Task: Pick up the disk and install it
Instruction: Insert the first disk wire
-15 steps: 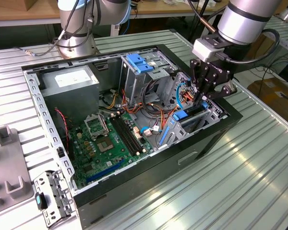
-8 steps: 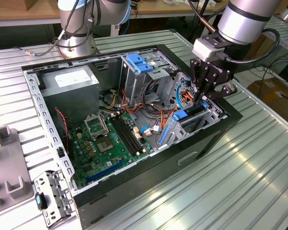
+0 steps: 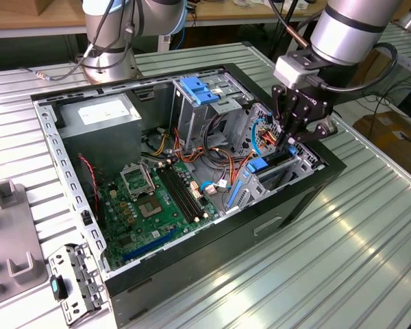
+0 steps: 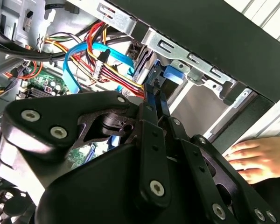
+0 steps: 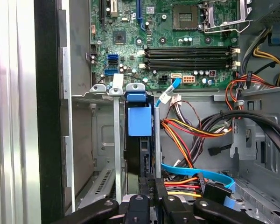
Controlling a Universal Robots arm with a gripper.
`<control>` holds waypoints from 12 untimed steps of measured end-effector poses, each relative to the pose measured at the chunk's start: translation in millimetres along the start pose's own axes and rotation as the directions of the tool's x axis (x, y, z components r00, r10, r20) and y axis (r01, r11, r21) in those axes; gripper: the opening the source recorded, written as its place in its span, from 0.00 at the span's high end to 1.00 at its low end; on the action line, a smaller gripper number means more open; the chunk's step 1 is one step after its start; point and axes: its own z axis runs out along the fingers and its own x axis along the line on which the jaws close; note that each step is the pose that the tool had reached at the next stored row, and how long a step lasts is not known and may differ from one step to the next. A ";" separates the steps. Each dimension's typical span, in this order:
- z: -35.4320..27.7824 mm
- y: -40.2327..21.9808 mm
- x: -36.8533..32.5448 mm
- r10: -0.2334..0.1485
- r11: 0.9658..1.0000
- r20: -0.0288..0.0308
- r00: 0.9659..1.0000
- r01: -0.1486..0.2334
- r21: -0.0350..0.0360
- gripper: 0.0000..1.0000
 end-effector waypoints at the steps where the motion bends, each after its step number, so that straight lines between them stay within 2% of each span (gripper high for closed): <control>1: 0.3 0.0 0.0 0.004 1.000 0.000 1.000 -0.004 0.000 0.83; 12: 5.7 0.0 0.4 0.005 1.000 0.000 1.000 -0.005 0.000 0.83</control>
